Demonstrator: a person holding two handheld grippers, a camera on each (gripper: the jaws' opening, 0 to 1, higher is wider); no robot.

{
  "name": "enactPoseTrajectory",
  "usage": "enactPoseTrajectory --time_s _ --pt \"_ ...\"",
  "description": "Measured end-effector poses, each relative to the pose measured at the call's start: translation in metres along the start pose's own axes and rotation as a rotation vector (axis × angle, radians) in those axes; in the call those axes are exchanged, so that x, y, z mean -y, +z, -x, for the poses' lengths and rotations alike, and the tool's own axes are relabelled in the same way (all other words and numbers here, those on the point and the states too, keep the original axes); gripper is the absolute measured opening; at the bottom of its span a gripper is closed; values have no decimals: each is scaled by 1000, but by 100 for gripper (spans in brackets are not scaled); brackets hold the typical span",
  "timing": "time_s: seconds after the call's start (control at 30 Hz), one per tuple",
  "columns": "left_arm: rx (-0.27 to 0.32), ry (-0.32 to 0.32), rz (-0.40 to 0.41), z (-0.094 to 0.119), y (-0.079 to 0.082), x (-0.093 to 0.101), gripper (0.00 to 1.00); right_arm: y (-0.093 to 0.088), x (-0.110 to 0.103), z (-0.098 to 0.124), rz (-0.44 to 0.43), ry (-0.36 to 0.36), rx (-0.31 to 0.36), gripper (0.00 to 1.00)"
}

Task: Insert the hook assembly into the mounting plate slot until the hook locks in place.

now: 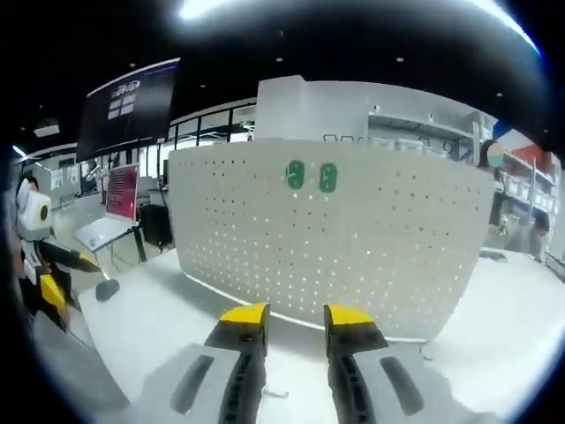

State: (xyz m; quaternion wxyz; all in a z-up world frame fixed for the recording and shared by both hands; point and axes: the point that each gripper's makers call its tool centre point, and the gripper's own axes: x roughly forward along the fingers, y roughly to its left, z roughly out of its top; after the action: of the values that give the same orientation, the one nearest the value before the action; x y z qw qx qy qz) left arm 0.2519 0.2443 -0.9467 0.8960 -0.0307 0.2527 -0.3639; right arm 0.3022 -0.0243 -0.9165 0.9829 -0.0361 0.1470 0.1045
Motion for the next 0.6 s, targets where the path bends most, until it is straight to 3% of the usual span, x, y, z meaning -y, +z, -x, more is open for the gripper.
enactPoseTrajectory --time_s 0.23,0.6 --pt "-45 2 13 1 -16 0 93 -40 -12 19 -12 3 -79 23" --pt "-109 7 37 -2 -34 -1 92 -77 -21 38 -55 14 -150 23"
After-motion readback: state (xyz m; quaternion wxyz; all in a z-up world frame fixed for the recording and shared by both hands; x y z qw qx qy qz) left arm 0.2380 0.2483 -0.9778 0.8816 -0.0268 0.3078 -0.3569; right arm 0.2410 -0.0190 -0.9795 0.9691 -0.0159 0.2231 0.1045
